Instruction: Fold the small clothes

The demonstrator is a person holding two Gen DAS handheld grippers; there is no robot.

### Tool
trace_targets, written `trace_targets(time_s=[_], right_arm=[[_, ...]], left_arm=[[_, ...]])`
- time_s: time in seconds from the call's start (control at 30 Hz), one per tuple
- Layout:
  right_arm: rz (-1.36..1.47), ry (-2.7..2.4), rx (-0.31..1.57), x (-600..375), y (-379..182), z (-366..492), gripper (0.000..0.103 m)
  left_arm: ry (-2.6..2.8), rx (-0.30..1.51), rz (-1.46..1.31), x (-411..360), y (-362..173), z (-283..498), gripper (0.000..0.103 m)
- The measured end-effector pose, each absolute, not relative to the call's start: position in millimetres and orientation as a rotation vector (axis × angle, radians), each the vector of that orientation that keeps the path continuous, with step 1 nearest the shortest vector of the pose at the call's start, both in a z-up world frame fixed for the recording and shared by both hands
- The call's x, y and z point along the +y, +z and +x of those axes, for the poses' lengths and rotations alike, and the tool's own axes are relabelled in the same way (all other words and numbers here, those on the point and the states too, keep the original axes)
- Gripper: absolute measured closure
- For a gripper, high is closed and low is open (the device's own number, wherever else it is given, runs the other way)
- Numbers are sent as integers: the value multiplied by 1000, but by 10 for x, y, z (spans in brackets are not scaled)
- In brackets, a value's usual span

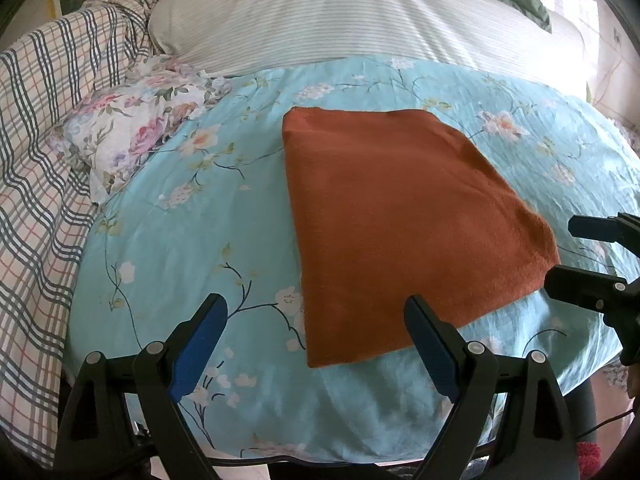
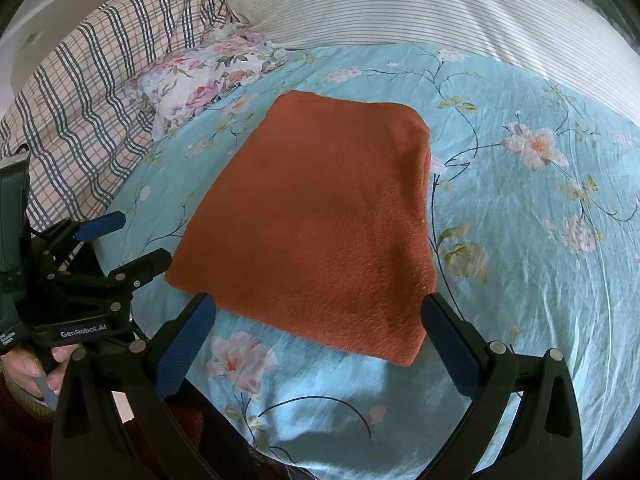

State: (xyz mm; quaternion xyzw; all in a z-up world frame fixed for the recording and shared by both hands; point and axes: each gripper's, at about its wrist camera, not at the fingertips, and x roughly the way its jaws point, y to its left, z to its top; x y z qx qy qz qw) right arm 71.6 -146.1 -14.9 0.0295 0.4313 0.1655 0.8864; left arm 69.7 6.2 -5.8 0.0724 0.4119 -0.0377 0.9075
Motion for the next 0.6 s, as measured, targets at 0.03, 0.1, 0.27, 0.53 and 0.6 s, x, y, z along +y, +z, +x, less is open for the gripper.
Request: trace_targets(time_s=[0.03, 0.1, 0.27, 0.53, 0.6], right_arm=[[61, 344, 897, -1461, -147, 719, 1], [61, 345, 896, -1461, -147, 718, 1], [57, 348, 890, -1443, -124, 737, 1], [51, 354, 889, -1387, -100, 754, 1], [51, 353, 890, -1379, -103, 753, 1]], left_arm=[[-80, 851, 148, 61, -58, 696, 12], [-85, 851, 148, 63, -55, 700, 12], [-92, 851, 151, 64, -54, 719, 12], [-94, 845, 154, 46, -34, 724, 12], [-95, 844, 152, 46, -31, 726, 12]])
